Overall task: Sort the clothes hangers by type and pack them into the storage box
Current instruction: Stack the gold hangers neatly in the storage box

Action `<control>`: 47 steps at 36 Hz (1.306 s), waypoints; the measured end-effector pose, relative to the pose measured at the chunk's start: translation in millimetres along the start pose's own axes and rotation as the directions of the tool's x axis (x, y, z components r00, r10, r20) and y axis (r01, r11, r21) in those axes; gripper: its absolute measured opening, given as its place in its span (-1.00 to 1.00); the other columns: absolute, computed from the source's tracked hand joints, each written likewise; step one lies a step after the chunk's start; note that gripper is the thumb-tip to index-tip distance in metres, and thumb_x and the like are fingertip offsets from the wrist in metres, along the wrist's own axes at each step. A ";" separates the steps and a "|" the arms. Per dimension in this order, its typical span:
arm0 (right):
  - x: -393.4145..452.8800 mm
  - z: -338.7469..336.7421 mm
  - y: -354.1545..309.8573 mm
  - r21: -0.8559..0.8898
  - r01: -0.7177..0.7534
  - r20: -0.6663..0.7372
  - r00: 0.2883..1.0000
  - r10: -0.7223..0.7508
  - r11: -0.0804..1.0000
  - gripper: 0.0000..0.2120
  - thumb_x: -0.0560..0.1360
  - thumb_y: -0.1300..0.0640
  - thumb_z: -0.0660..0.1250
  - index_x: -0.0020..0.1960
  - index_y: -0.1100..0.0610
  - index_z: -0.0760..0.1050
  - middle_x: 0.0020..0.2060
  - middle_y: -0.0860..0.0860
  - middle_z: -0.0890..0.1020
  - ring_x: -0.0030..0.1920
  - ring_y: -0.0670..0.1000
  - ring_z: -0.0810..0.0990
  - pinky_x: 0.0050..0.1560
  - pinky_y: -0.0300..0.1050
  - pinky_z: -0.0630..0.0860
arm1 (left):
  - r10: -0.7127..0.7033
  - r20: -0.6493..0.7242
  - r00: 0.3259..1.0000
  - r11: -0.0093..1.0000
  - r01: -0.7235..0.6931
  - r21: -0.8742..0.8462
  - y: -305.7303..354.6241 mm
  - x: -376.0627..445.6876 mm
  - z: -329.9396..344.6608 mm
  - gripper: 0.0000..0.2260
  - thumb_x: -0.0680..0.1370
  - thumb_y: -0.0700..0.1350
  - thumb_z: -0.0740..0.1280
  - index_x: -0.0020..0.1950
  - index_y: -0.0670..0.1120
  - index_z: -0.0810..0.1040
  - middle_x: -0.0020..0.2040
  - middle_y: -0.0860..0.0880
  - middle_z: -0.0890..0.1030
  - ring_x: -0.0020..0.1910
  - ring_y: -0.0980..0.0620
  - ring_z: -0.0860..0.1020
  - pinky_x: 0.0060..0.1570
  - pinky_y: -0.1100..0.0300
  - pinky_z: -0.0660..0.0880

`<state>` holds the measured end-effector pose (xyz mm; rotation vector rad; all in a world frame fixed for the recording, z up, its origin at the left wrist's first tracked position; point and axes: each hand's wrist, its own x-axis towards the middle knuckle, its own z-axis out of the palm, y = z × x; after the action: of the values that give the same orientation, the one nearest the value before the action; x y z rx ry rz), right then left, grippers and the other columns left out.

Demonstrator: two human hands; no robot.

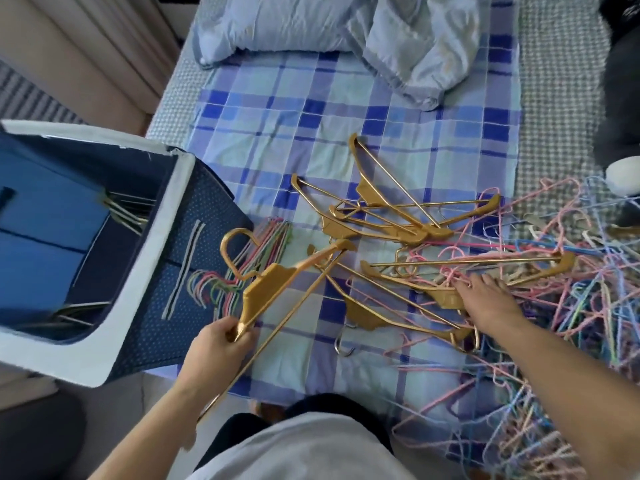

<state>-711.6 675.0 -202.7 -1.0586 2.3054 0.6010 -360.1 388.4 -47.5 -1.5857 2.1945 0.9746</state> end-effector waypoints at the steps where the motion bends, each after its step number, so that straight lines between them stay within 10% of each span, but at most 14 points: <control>1: -7.2 -2.5 5.2 0.006 -0.001 0.010 1.000 0.001 1.000 -0.38 0.48 0.00 0.42 0.47 -0.03 0.26 0.30 0.08 0.39 0.34 0.15 0.35 0.33 0.09 0.31 | 0.001 -0.004 1.000 1.000 -0.001 -0.011 1.5 -1.7 1.7 -0.75 0.54 0.03 0.40 -0.25 -0.10 0.59 -0.34 -0.14 0.61 -0.38 -0.07 0.54 -0.35 0.09 0.38; 10: -48.7 -37.4 3.4 0.423 0.085 -0.022 0.996 -0.083 0.902 -0.43 0.34 -0.18 0.39 0.30 -0.05 0.41 0.09 -0.08 0.36 0.15 0.05 0.41 0.16 0.02 0.45 | 0.039 -0.018 0.999 0.985 -0.041 -0.169 25.1 -4.2 2.6 -0.62 0.64 0.10 0.29 -0.25 -0.15 0.51 -0.47 -0.06 0.51 -0.50 0.10 0.43 -0.39 0.12 0.31; 16: -85.9 -124.3 -48.1 0.903 0.186 -0.215 0.976 0.031 0.388 -0.81 0.49 0.05 0.43 0.08 -0.08 0.52 -0.06 -0.04 0.62 -0.07 0.02 0.63 -0.04 -0.02 0.56 | 0.115 0.046 0.992 0.783 -0.062 -0.619 67.2 -12.3 -8.1 -0.71 0.70 -0.06 0.22 -0.20 -0.13 0.43 -0.45 -0.01 0.39 -0.56 0.13 0.34 -0.53 0.27 0.34; 23: -122.0 -232.6 -142.3 0.918 0.220 -0.160 0.966 0.201 -0.330 -0.79 0.57 -0.08 0.36 -0.05 0.07 0.55 -0.30 -0.02 0.65 -0.13 0.12 0.69 -0.19 0.11 0.68 | 0.271 0.082 0.959 0.603 -0.103 -0.791 120.0 -25.3 -29.5 -0.77 0.73 -0.06 0.16 -0.06 -0.16 0.41 -0.38 -0.04 0.43 -0.43 0.03 0.41 -0.38 0.17 0.42; 32: -119.4 -276.9 -232.4 0.925 0.196 -0.141 0.973 0.185 -0.326 -0.36 0.41 -0.44 0.26 0.06 0.12 0.60 -0.17 0.02 0.72 -0.12 0.01 0.71 0.07 0.11 0.62 | 0.429 0.086 0.899 0.654 -0.243 -0.716 112.2 -35.2 -52.8 -0.83 0.73 -0.06 0.14 0.17 0.02 0.52 -0.26 0.05 0.63 -0.28 0.12 0.60 -0.23 0.16 0.56; 42: -137.9 -319.5 -308.3 0.904 0.348 -0.316 0.935 0.160 -0.247 -0.62 0.38 -0.11 0.48 0.14 -0.01 0.52 -0.08 0.00 0.71 -0.02 0.02 0.70 0.17 0.19 0.58 | 0.490 0.043 0.871 0.709 -0.369 -0.601 58.6 -10.7 -120.8 -0.69 0.63 0.11 0.19 0.37 0.14 0.41 0.08 0.05 0.69 0.03 0.12 0.68 0.08 -0.08 0.63; 47: -138.7 -377.1 -353.2 0.849 0.489 -0.469 0.872 0.141 -0.197 -0.82 0.47 0.23 0.46 -0.03 0.04 0.51 -0.26 -0.01 0.66 -0.24 0.00 0.67 -0.13 -0.01 0.61 | 0.695 0.083 0.714 0.635 -0.555 -0.537 26.6 1.6 -211.6 -0.76 0.67 0.04 0.21 0.34 0.10 0.45 0.08 0.04 0.69 0.03 0.10 0.68 0.08 -0.01 0.63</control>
<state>-461.5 320.5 110.3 -0.5386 1.7876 -1.6751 -349.5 254.1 117.8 -0.6628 2.4449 1.9447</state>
